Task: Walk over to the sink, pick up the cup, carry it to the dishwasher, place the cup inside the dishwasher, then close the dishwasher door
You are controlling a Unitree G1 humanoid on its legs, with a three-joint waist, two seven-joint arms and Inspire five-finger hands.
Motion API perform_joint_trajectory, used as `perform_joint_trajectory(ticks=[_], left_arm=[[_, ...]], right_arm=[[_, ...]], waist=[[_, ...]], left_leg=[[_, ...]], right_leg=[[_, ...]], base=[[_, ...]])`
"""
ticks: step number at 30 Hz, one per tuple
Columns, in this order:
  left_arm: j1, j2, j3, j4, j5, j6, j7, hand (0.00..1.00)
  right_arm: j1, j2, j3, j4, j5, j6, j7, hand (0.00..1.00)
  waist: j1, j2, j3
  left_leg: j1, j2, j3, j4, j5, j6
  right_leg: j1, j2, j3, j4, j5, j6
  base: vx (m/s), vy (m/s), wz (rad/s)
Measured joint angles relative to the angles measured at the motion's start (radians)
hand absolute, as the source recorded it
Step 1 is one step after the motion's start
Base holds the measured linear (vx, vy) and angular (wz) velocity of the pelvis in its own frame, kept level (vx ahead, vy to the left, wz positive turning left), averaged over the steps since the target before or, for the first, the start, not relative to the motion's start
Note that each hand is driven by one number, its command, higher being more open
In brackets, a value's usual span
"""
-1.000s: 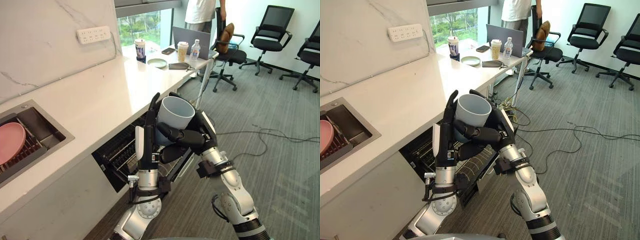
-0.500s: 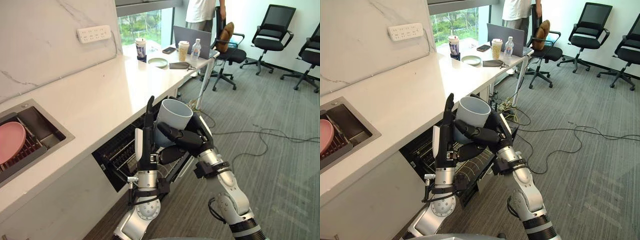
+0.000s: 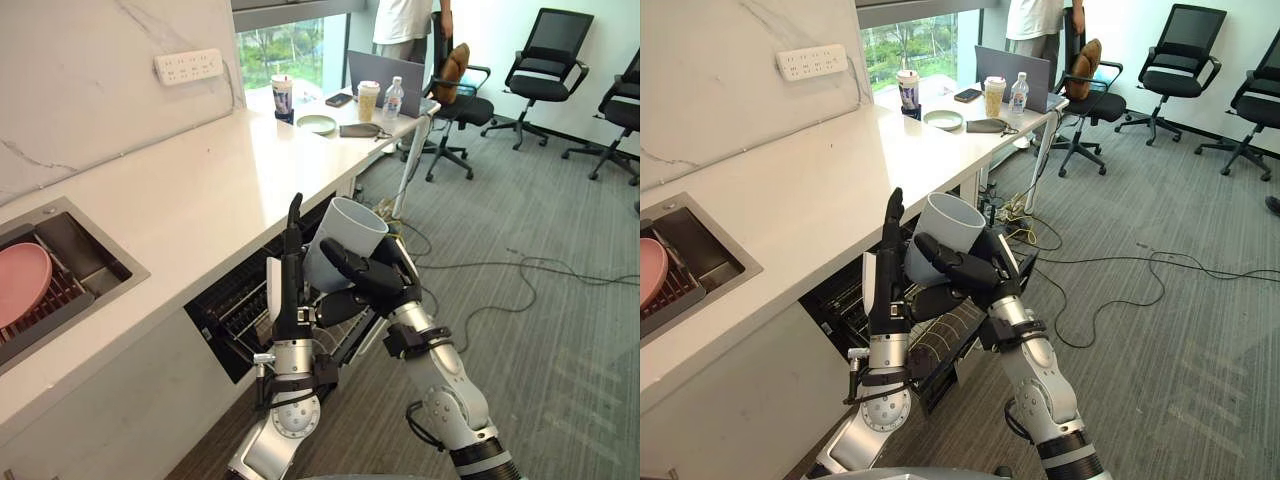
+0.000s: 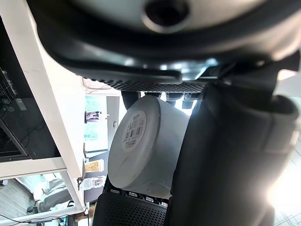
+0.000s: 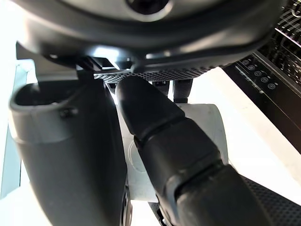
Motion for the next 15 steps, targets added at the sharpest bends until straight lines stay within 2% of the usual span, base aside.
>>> perform_joint_trajectory(ticks=[6, 15], left_arm=[[0.011, -0.007, 0.052, 0.024, -0.020, 0.000, 0.002, 1.00], [0.039, -0.008, 0.063, 0.035, -0.030, 0.007, 0.002, 1.00]], right_arm=[[0.003, 0.031, -0.021, 0.022, 0.093, -0.001, 0.004, 0.00], [0.017, 0.069, -0.068, 0.028, 0.167, -0.031, 0.010, 0.00]], waist=[[0.000, 0.000, 0.002], [-0.001, -0.001, 0.008]], left_leg=[[0.000, -0.001, -0.003, -0.002, 0.000, 0.000], [0.001, -0.002, -0.005, -0.007, 0.000, 0.001]], right_leg=[[0.001, -0.001, -0.003, 0.000, -0.001, 0.002], [0.001, -0.005, -0.006, 0.000, -0.004, 0.006]], base=[[0.00, 0.000, 0.00], [-0.01, -0.011, 0.01]])
